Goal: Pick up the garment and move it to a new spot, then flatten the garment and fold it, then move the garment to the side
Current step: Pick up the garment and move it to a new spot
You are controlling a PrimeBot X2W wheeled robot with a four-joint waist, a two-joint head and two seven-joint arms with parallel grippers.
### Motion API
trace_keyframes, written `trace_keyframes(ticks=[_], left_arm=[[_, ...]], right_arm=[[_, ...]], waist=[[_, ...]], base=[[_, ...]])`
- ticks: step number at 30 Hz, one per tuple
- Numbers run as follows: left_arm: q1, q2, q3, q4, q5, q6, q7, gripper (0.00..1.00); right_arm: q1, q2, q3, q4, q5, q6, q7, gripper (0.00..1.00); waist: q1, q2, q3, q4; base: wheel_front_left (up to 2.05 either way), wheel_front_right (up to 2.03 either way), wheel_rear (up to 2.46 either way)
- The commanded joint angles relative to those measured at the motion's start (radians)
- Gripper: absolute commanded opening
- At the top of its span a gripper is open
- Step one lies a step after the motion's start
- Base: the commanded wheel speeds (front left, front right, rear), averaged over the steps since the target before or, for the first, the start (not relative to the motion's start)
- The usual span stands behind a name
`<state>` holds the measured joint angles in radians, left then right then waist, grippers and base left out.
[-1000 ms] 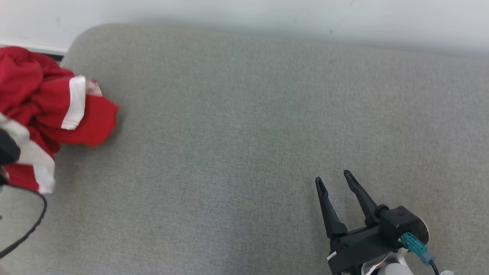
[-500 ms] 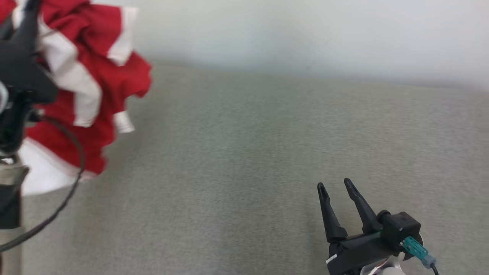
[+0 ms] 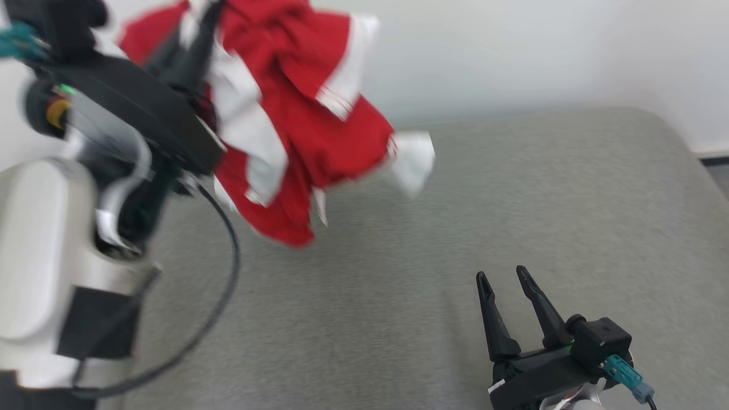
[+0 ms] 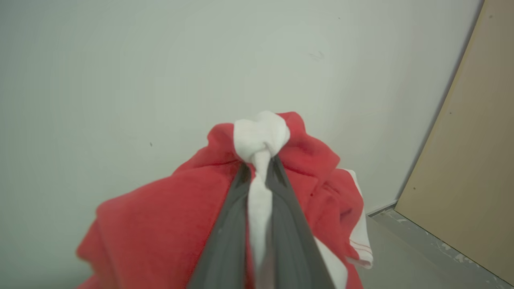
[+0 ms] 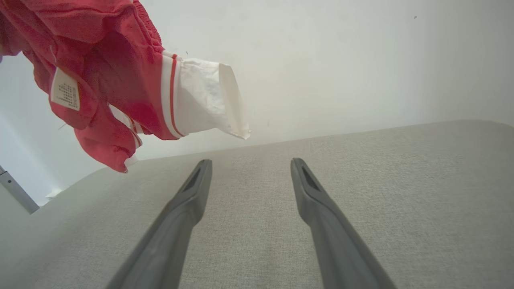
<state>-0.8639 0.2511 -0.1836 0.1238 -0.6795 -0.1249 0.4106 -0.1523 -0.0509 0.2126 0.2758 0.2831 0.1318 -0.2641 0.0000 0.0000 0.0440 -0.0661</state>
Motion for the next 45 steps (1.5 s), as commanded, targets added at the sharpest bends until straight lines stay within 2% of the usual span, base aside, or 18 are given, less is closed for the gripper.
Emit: trace_keyframes(ticks=[1, 8, 17, 18, 19, 20, 21, 26, 30, 35, 45], left_arm=[[0.038, -0.018, -0.02, 0.002, -0.009, -0.007, -0.015, 0.0], [0.144, -0.081, -0.115, 0.105, 0.06, -0.005, -0.136, 0.0], [0.25, -0.148, -0.212, 0.384, 0.136, -0.002, -0.326, 0.0], [0.257, -0.154, -0.219, 0.412, 0.137, -0.003, -0.341, 0.08], [0.264, -0.161, -0.23, 0.441, 0.137, -0.003, -0.351, 0.51], [0.264, -0.161, -0.23, 0.441, 0.137, -0.003, -0.351, 0.51], [0.266, -0.168, -0.24, 0.46, 0.138, -0.003, -0.364, 1.0], [0.274, -0.182, -0.272, 0.5, 0.126, -0.005, -0.442, 1.0], [0.306, -0.18, -0.282, 0.475, 0.121, -0.005, -0.51, 1.0], [0.38, -0.146, -0.273, 0.41, 0.137, 0.01, -0.591, 1.0], [0.613, -0.055, -0.215, 0.234, 0.121, 0.083, -0.644, 1.0]], right_arm=[[0.008, 0.001, 0.002, -0.003, -0.001, -0.002, 0.0, 1.0], [0.01, 0.001, -0.002, -0.012, -0.002, -0.002, 0.0, 1.0], [0.013, 0.001, 0.003, -0.009, -0.006, -0.002, 0.0, 1.0], [0.015, 0.001, 0.003, -0.008, -0.009, -0.002, 0.0, 1.0], [0.017, 0.001, -0.002, -0.007, -0.012, -0.002, 0.0, 1.0], [0.017, 0.001, -0.002, -0.007, -0.012, -0.002, 0.0, 1.0], [0.019, 0.001, -0.003, -0.007, -0.014, -0.002, 0.0, 1.0], [0.035, 0.001, -0.014, -0.001, -0.022, -0.002, 0.0, 1.0], [0.056, 0.0, -0.036, 0.003, -0.031, -0.002, 0.0, 1.0], [0.095, 0.0, -0.073, -0.004, -0.035, -0.002, 0.004, 1.0], [0.188, 0.0, -0.152, -0.038, -0.051, -0.002, 0.024, 1.0]], waist=[[0.0, 0.0, 0.003, -0.12], [0.0, 0.0, 0.039, -0.198], [0.0, 0.0, 0.058, -0.226], [0.0, 0.0, 0.057, -0.224], [0.0, 0.0, 0.056, -0.218], [0.0, 0.0, 0.056, -0.218], [0.0, 0.0, 0.054, -0.212], [0.0, 0.0, 0.031, -0.163], [0.0, 0.0, -0.004, -0.109], [0.0, 0.0, -0.047, -0.035], [0.0, 0.0, -0.087, 0.074]], base=[[0.0, 0.0, 0.0], [0.0, 0.0, 0.0], [0.0, 0.0, 0.0], [0.0, 0.0, 0.0], [0.0, 0.0, 0.0], [0.0, 0.0, 0.0], [0.0, 0.0, 0.0], [0.0, 0.0, 0.0], [0.0, 0.0, 0.0], [0.0, 0.0, 0.0], [0.0, 0.0, 0.0]])
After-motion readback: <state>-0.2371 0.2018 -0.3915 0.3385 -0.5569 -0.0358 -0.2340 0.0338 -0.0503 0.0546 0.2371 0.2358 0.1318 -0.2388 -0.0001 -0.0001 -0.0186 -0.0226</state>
